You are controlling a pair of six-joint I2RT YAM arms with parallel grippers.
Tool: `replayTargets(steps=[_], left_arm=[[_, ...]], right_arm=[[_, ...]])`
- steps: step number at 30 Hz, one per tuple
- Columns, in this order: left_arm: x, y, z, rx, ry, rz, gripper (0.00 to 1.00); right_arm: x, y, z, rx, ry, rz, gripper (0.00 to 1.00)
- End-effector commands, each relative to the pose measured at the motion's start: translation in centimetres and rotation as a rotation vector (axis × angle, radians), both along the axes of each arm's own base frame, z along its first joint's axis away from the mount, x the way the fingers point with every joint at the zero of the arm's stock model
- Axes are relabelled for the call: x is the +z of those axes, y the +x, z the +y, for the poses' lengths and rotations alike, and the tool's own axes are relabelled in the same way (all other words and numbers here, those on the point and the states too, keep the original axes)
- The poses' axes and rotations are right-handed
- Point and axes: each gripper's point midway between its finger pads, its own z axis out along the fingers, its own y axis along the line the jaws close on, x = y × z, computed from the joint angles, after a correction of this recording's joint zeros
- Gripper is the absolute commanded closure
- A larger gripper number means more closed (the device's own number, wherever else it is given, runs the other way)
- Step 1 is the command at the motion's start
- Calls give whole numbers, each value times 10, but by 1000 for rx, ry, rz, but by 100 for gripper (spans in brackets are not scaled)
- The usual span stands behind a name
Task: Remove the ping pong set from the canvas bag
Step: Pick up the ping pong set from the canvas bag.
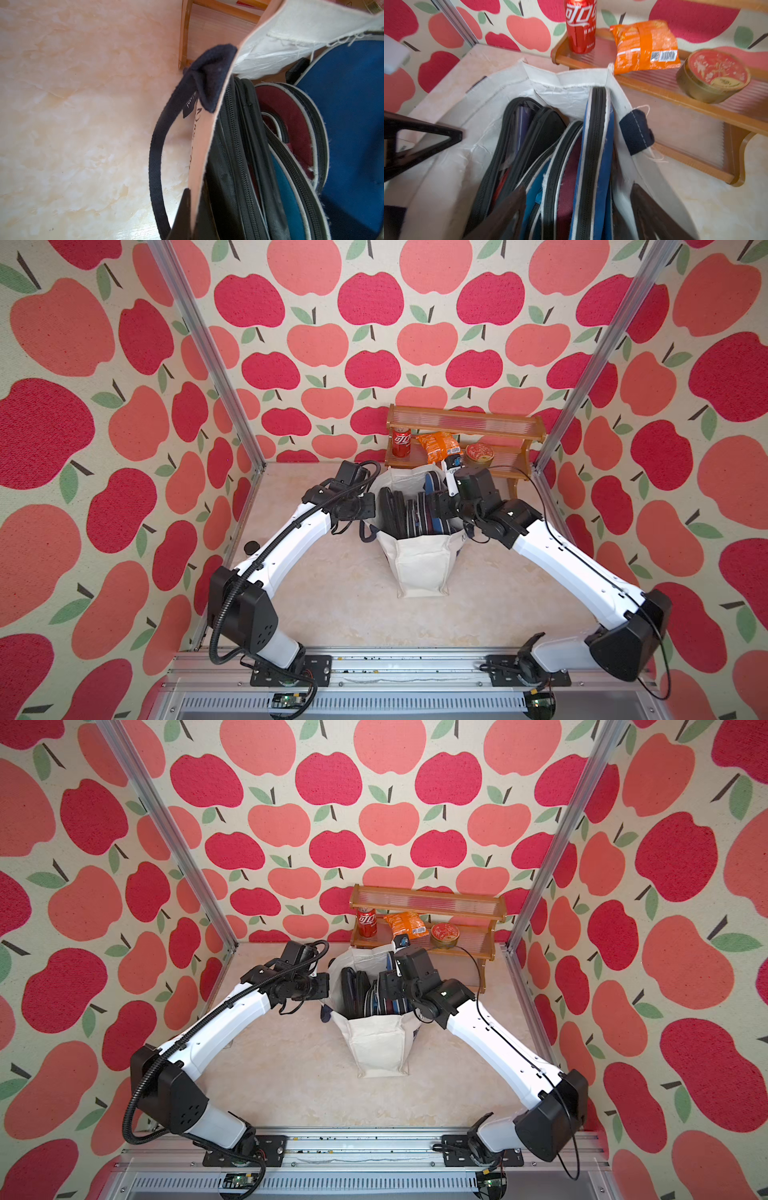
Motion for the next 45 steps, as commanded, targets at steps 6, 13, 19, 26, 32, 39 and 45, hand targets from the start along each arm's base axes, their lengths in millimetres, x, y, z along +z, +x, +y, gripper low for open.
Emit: replayTargets(steps=[6,13,19,26,32,39,45], left_arm=[[25,3,12,-13,3,-111,100],[27,1,11,-31,-4,-129,100],[31,2,11,-34,-1,-137,100],[44,6,13,-39,20,-151,100],[50,13,21,-23,19,-202,100],[34,8,26,-28,8,-200,100],[31,7,29,-27,15,-198,100]], right_arm=[[-28,13,5,-38,17,134,25],[-59,36,13,-53,17,188,31],[-72,56,19,-70,-10,192,37],[-65,66,32,-31,-3,166,67],[-30,58,38,6,51,59,75],[44,40,37,44,137,-132,80],[105,18,30,72,283,-317,84]])
